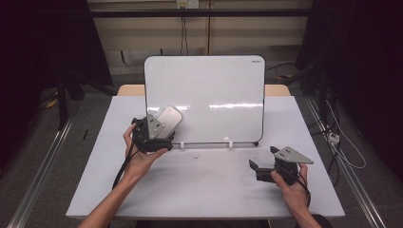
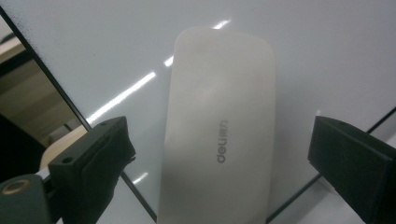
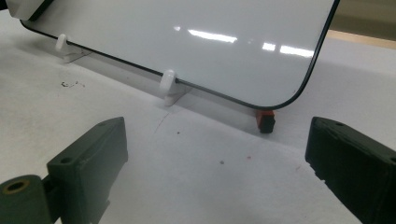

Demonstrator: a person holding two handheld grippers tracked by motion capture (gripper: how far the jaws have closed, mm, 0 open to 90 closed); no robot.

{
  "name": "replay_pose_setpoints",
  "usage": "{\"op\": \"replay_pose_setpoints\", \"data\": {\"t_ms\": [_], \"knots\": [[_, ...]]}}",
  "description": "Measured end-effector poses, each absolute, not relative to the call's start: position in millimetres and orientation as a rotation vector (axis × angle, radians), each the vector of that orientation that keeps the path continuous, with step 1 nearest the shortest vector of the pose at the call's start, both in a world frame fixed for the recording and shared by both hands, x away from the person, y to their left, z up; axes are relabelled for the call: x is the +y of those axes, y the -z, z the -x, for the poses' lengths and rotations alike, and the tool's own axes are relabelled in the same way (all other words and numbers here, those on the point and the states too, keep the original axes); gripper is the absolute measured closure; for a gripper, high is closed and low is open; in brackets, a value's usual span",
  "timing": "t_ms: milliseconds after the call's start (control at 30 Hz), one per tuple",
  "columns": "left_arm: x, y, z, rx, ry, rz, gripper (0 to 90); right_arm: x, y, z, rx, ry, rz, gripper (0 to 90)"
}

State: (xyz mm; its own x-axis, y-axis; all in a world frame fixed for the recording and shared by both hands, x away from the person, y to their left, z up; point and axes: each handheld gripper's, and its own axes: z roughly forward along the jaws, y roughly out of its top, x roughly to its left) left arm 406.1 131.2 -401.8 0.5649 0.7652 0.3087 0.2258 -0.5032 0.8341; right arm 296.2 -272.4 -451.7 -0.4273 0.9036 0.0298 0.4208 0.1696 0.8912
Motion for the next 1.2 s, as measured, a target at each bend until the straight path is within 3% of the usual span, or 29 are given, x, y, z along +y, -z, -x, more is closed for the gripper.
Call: {"op": "replay_pose_setpoints", "data": {"t_ms": [200, 467, 1200], "knots": [[147.2, 393.9, -405.2, 0.827, -0.717, -1.994, 4.2, -272.7, 451.4, -295.8, 1.929, -1.21, -1.25, 5.7], [162.5, 386.3, -398.4, 0.893, -0.621, -1.921, 4.5, -272.4, 451.4, -295.7, 1.928, -1.209, -1.252, 5.7], [190.1, 396.1, -365.9, 0.905, -0.627, -1.903, 4.7, -272.6, 451.7, -296.0, 1.925, -1.204, -1.254, 5.7]]}}
